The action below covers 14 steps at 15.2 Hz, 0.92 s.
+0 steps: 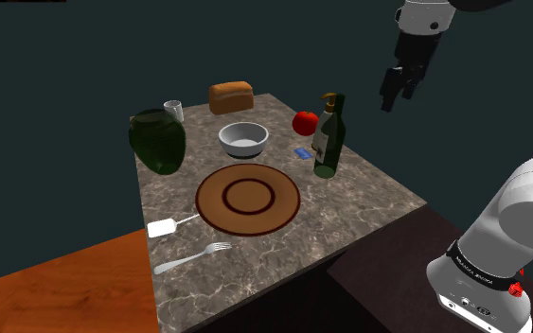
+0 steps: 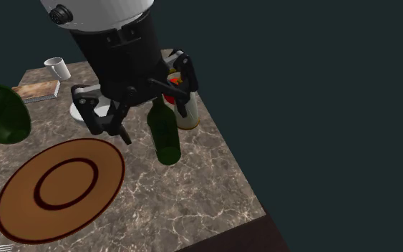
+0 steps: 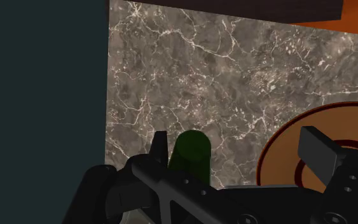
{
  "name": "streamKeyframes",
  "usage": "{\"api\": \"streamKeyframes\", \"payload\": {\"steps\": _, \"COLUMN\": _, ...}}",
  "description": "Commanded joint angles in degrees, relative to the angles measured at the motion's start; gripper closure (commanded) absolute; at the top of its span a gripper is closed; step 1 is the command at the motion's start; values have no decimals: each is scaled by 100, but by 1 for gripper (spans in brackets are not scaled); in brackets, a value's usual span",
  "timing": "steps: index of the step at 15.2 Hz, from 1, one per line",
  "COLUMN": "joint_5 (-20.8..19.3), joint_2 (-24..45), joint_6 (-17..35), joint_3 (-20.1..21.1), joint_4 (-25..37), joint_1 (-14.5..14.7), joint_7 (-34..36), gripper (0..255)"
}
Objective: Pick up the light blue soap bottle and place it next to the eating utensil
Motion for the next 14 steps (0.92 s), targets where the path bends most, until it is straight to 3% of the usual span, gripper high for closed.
{"api": "streamKeyframes", "payload": {"steps": 1, "joint_5": 0, "joint_2": 0, "joint_6": 0, "joint_3": 0, "joint_4": 0, "joint_1": 0, "joint_7": 0, "gripper": 0}}
{"api": "streamKeyframes", "payload": {"steps": 8, "joint_5": -370, "joint_2": 1002, "joint_6": 781, "joint_3": -944, "joint_4": 348, "joint_1": -19, "joint_7": -1547, "gripper": 0}}
{"api": "streamKeyframes", "payload": {"steps": 14, "joint_5": -341, "joint_2": 2165, "joint_6": 1323, "joint_3": -1648, "joint_4": 1040, "joint_1": 67, "joint_7": -2884, "gripper": 0}}
